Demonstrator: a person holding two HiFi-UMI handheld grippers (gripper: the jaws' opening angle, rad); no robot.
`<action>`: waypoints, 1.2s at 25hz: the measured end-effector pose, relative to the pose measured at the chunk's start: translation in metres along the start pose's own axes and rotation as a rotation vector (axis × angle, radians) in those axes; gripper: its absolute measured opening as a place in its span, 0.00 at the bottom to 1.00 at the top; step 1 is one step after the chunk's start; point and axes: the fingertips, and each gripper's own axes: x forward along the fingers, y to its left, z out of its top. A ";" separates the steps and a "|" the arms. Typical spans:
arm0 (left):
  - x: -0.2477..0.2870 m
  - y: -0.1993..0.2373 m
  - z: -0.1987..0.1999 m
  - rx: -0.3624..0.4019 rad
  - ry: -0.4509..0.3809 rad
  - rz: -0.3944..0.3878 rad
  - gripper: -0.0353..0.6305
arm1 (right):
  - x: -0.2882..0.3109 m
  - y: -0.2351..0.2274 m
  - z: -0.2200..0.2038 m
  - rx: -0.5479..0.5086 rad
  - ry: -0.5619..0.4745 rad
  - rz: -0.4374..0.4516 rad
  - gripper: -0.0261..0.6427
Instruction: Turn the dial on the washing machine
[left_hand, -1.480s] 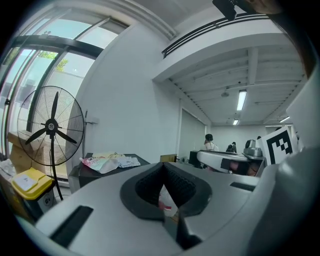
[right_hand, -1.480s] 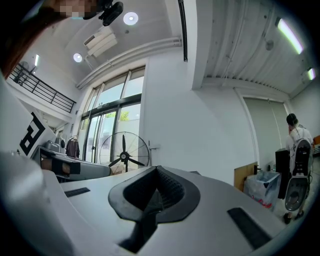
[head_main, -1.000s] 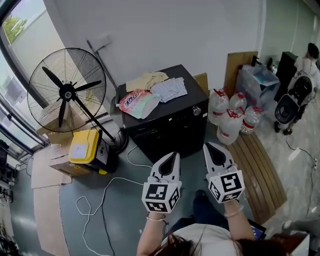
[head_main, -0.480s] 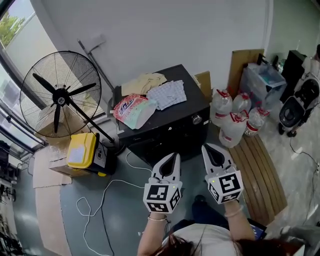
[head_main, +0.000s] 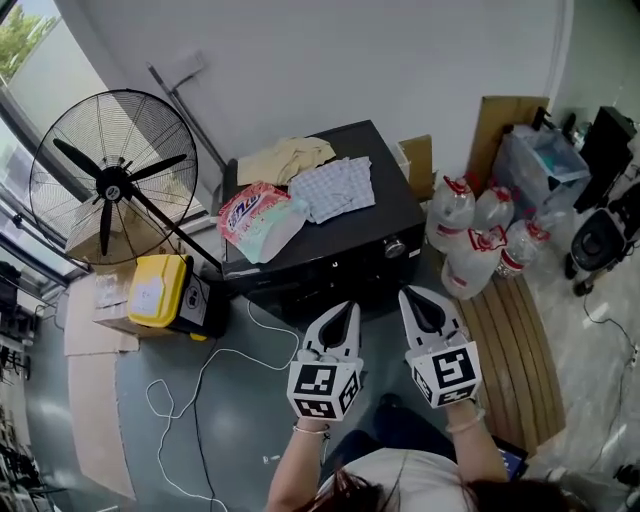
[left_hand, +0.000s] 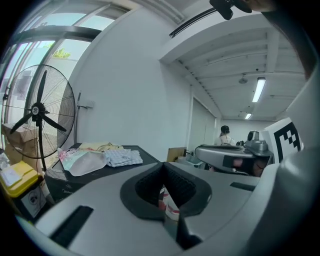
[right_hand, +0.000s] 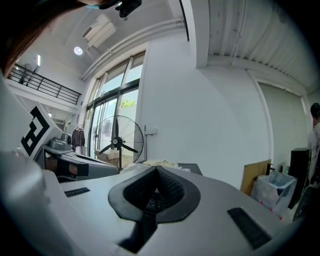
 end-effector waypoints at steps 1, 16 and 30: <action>0.005 0.001 -0.003 -0.003 0.004 0.008 0.08 | 0.004 -0.004 -0.003 -0.002 0.005 0.006 0.08; 0.057 0.025 -0.033 0.002 0.023 0.041 0.08 | 0.058 -0.038 -0.051 0.006 0.067 0.027 0.08; 0.106 0.045 -0.074 0.019 0.031 -0.027 0.08 | 0.112 -0.059 -0.104 -0.037 0.137 -0.006 0.20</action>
